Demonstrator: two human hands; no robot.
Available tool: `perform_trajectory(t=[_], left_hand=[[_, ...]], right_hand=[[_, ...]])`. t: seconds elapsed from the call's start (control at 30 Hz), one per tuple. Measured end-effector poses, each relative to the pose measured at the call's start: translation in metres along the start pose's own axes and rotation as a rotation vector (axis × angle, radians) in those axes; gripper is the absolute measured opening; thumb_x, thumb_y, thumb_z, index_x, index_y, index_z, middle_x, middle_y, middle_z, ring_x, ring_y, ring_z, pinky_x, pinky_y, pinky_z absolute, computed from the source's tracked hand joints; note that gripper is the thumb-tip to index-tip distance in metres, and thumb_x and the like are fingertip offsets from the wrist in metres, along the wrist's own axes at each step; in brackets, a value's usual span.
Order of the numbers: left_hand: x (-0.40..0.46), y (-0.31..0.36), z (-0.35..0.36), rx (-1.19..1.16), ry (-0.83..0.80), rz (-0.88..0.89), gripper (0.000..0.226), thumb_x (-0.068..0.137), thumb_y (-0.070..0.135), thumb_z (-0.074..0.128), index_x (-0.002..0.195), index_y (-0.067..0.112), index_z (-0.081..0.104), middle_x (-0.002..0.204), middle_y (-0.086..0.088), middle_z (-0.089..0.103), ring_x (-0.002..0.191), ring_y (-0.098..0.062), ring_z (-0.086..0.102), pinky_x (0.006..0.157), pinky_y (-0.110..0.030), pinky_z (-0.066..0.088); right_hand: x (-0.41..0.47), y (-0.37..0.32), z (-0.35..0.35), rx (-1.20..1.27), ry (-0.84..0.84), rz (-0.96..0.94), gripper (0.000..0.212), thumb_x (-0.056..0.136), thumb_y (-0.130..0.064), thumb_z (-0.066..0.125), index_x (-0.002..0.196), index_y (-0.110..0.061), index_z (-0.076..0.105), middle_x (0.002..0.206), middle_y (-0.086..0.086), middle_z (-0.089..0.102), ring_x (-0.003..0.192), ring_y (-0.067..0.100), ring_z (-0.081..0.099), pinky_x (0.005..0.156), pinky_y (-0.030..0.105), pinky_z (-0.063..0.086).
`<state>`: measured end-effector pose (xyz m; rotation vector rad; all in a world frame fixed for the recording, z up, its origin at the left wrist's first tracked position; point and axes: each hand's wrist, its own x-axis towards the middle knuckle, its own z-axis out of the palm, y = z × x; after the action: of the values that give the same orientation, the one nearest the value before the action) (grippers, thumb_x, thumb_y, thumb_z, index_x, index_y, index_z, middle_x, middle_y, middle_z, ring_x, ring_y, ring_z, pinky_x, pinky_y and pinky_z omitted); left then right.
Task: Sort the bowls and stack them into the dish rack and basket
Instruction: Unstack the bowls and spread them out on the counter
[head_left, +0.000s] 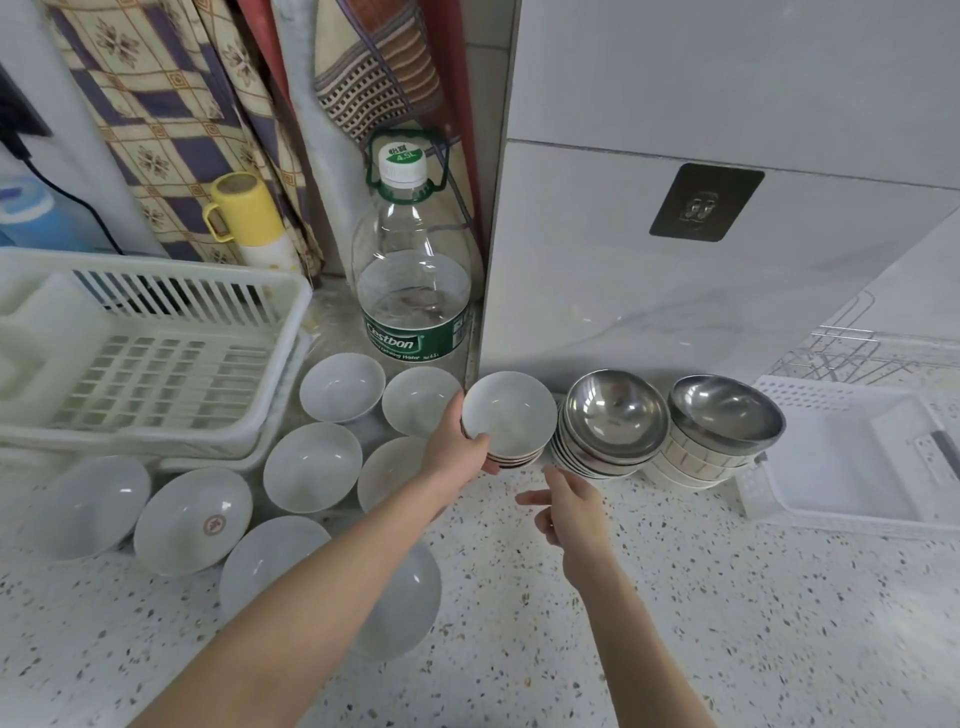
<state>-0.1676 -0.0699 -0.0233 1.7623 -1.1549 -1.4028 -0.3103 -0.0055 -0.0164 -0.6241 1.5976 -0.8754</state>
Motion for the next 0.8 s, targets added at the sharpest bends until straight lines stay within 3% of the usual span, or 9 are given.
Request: perform_trajectory(t=[0.2,0.37,0.57,0.67,0.8], left_hand=[[-0.001,0.007,-0.002,0.023,-0.014,-0.006,0.064,0.091,0.006,0.042,0.143,0.041,0.035,0.107,0.011,0.057,0.055,-0.018,0.072,0.032,-0.015,0.03],[-0.003,0.012,-0.008,0.074,-0.04,0.035,0.062,0.092,0.006,0.043,0.144,0.038,0.036,0.123,0.005,0.056,0.059,-0.021,0.074,0.032,-0.015,0.032],[-0.001,0.018,-0.014,-0.037,-0.091,-0.029,0.069,0.091,-0.003,0.037,0.148,0.036,0.034,0.112,-0.012,0.062,0.054,-0.019,0.068,0.033,-0.018,0.025],[-0.006,0.019,-0.023,-0.106,-0.096,-0.047,0.069,0.09,-0.005,0.037,0.145,0.037,0.035,0.096,-0.016,0.064,0.047,-0.012,0.065,0.032,-0.017,0.025],[-0.014,0.014,-0.042,-0.257,-0.085,-0.071,0.067,0.09,-0.007,0.038,0.142,0.034,0.038,0.059,-0.012,0.068,0.044,-0.013,0.057,0.032,-0.017,0.025]], right_hand=[[0.006,0.001,0.003,-0.006,0.013,-0.001,0.017,0.099,-0.025,0.046,0.114,-0.021,0.053,0.073,0.005,0.076,0.041,0.009,0.043,0.041,0.021,0.033],[0.009,0.0,0.006,-0.029,0.015,-0.011,0.019,0.099,-0.023,0.045,0.115,-0.019,0.054,0.073,0.004,0.075,0.041,0.009,0.043,0.042,0.021,0.034],[0.013,-0.001,0.009,-0.068,0.04,-0.023,0.018,0.098,-0.02,0.043,0.111,-0.018,0.055,0.071,0.003,0.075,0.043,0.01,0.043,0.041,0.02,0.036],[0.016,0.0,0.013,-0.099,0.055,-0.035,0.017,0.099,-0.021,0.042,0.11,-0.017,0.054,0.076,0.005,0.075,0.047,0.012,0.045,0.045,0.022,0.037],[0.02,-0.002,0.02,-0.125,0.072,-0.078,0.024,0.099,-0.028,0.042,0.111,-0.015,0.058,0.079,0.005,0.073,0.049,0.012,0.046,0.047,0.024,0.037]])
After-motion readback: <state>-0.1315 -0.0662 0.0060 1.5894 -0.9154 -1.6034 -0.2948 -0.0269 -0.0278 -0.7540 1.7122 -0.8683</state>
